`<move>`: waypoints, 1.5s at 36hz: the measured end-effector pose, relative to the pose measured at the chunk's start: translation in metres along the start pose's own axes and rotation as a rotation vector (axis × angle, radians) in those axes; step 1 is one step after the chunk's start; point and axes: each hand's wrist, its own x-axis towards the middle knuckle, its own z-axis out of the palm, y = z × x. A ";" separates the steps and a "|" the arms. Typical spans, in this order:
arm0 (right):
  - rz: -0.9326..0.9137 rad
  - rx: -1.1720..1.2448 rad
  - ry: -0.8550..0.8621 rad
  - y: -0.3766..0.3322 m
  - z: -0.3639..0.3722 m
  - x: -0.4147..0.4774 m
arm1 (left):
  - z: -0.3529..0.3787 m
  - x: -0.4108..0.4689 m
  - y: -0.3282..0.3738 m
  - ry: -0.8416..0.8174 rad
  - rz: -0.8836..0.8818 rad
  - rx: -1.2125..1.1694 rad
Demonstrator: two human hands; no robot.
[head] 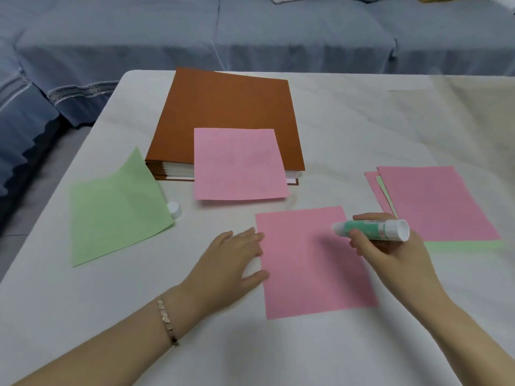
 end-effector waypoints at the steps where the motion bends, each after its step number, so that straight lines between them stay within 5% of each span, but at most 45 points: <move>1: 0.002 -0.007 -0.014 0.000 0.005 -0.001 | 0.002 -0.008 -0.005 0.010 -0.007 -0.020; 16: 0.057 -0.010 -0.195 -0.004 0.072 -0.003 | 0.031 -0.029 -0.010 0.198 0.055 -0.053; 36: -0.141 -0.224 -0.380 -0.001 0.111 0.012 | 0.045 -0.027 -0.014 0.479 0.037 -0.132; 49: -0.155 -0.198 -0.296 -0.007 0.122 0.034 | 0.041 -0.029 -0.013 0.472 0.030 -0.067; 54: -0.092 -0.126 -0.130 -0.001 0.112 0.030 | 0.039 -0.029 -0.013 0.462 0.103 -0.039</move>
